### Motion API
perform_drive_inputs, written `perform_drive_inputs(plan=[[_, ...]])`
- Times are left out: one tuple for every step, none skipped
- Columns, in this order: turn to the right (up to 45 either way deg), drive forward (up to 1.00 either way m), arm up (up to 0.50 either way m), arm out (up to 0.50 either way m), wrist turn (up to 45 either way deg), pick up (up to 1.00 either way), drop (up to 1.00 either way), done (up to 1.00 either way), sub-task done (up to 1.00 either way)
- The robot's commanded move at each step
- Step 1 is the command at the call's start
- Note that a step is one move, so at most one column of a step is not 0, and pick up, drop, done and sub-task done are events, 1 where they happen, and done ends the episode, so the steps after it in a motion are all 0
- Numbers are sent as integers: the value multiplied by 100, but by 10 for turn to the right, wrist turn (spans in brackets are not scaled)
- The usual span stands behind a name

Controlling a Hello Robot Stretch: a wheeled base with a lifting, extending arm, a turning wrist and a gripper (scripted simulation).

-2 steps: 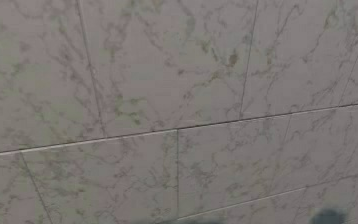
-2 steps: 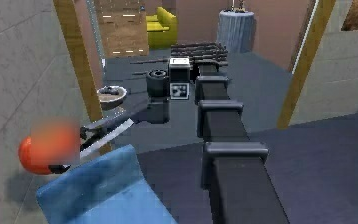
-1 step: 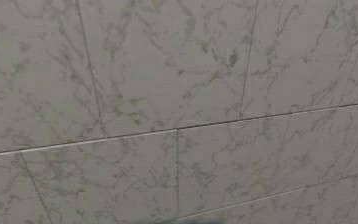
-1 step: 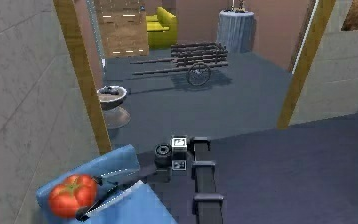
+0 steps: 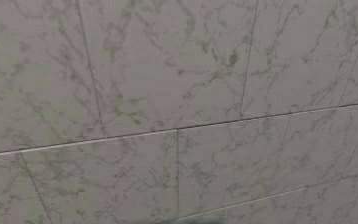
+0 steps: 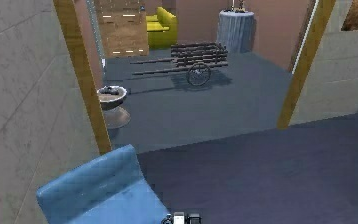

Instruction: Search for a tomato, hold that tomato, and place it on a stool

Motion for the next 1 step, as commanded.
perform_drive_inputs(plan=[[0,0,0,0,0,0,100,0,0]])
